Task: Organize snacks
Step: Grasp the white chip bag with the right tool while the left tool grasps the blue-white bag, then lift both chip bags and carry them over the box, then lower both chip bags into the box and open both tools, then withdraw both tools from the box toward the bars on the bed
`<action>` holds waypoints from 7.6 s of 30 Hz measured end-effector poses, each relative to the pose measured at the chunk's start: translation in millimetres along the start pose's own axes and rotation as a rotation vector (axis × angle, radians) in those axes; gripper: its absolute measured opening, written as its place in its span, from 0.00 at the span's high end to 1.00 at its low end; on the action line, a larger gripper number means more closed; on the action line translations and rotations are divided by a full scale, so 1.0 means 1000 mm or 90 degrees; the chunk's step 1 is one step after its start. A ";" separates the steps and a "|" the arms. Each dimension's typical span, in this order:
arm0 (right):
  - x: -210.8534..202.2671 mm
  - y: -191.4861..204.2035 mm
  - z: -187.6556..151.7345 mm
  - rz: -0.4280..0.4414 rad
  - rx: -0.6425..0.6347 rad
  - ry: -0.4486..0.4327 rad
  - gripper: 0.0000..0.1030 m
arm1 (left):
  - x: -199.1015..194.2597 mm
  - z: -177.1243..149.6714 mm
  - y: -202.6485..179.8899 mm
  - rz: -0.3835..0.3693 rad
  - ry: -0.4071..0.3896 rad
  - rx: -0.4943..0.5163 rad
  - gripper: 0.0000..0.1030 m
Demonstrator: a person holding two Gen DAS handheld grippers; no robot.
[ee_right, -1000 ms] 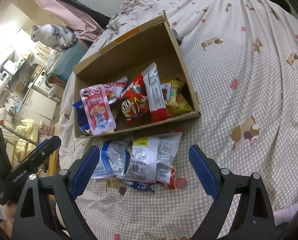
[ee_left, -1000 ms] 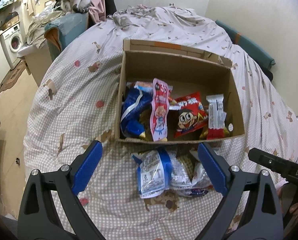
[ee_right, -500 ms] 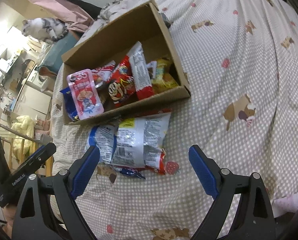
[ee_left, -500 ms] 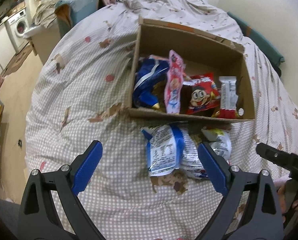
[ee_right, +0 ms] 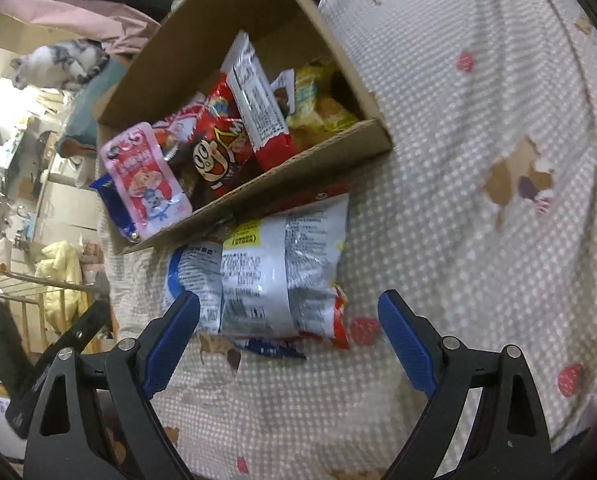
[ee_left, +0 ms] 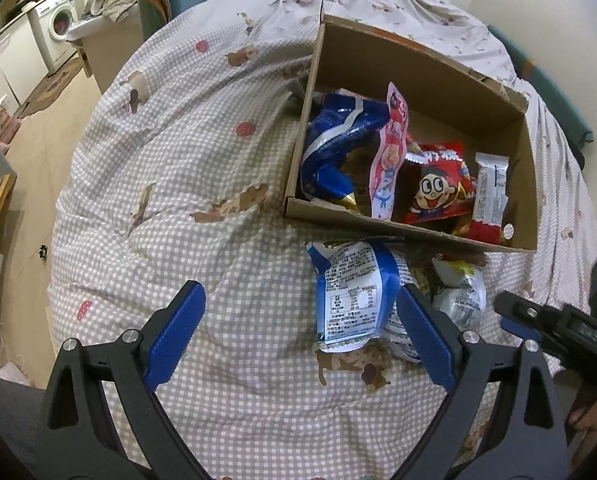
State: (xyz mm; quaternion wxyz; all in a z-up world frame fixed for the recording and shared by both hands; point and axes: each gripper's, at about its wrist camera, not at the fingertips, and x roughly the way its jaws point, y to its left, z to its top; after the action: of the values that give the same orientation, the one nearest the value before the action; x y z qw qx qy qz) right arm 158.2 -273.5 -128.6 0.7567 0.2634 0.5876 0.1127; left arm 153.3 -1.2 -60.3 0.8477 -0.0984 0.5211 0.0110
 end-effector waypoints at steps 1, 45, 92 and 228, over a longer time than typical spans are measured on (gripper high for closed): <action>0.006 0.001 0.001 -0.002 -0.003 0.009 0.10 | 0.001 0.000 0.000 -0.002 0.004 -0.001 0.08; -0.022 -0.021 -0.019 -0.008 0.033 -0.011 0.44 | 0.106 0.003 -0.057 -0.043 0.136 0.067 0.09; -0.031 0.041 -0.032 0.041 -0.109 -0.040 0.44 | -0.014 -0.043 0.005 0.092 -0.024 0.037 0.52; -0.063 0.011 0.009 0.018 -0.051 -0.128 0.13 | -0.028 0.035 -0.028 -0.053 -0.091 0.078 0.23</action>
State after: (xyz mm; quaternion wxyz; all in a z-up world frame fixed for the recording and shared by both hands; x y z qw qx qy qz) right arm 150.6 -296.9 -68.4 0.8202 0.2512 0.4998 0.1200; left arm 174.8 -20.6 -16.0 0.8869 -0.0671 0.4544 -0.0493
